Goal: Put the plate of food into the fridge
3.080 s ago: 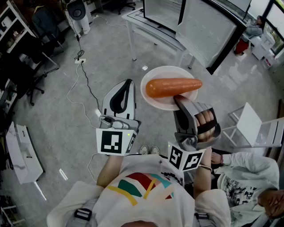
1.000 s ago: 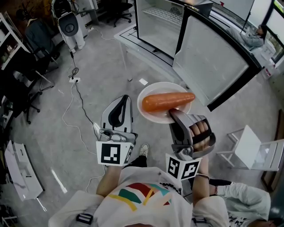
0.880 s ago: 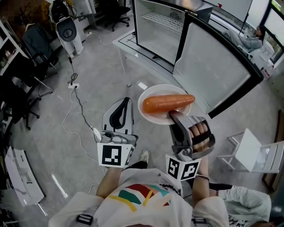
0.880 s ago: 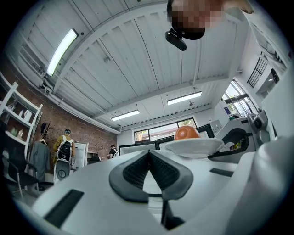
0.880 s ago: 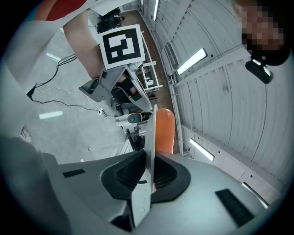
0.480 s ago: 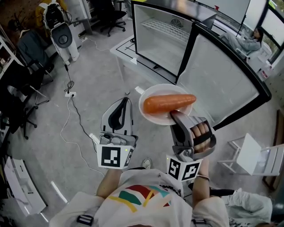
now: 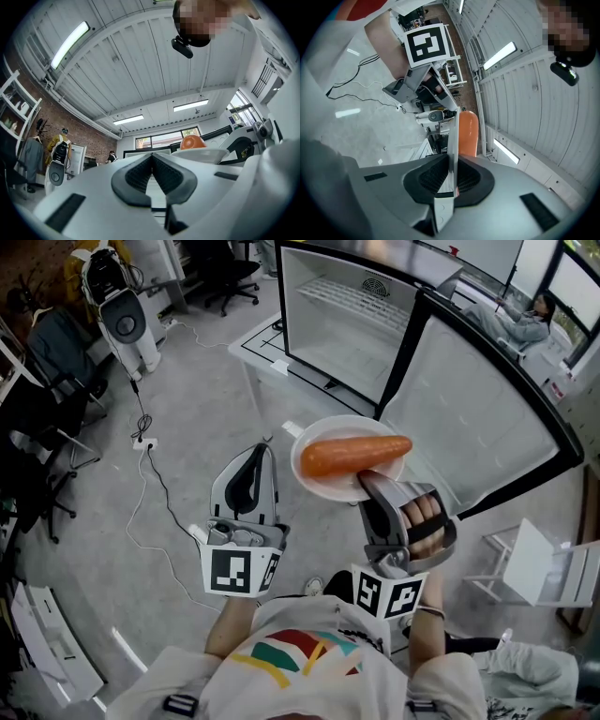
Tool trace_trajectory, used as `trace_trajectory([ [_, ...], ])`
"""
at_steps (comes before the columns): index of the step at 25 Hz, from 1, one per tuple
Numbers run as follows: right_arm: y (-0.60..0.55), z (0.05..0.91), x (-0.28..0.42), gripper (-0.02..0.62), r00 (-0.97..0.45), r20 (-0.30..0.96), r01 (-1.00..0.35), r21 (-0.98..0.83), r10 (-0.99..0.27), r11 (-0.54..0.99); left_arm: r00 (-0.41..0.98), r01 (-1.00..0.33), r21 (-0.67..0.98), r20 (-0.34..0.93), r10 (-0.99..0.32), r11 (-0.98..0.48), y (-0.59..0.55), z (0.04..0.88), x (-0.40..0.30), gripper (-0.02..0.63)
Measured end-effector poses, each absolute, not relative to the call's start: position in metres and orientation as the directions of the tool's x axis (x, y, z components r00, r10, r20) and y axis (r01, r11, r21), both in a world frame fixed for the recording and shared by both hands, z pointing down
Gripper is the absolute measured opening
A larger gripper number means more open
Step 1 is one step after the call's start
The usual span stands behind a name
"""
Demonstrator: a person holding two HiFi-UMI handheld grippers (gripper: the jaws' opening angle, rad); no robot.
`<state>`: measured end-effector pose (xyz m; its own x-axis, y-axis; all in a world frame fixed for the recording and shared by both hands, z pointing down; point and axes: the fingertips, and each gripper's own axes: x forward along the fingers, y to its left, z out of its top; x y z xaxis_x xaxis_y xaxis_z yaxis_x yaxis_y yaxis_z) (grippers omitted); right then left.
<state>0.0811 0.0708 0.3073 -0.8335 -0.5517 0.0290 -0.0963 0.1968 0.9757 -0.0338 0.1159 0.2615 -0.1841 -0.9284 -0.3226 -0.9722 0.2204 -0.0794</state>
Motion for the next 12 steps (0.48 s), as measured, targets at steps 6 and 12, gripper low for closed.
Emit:
trace_trajectory([
  [6,0.07,0.311,0.08,0.028,-0.821,0.042,-0.091,0.975,-0.569,0.204,-0.176,-0.977,-0.063,-0.316,-0.932,0.206,0.112,0.268,-0.038,0.008],
  [12,0.057,0.309,0.078,0.028,-0.817,0.039,-0.099,0.973,-0.576,0.206,-0.173,-0.977,-0.063,-0.312,-0.934,0.202,0.1,0.268,-0.039,0.008],
])
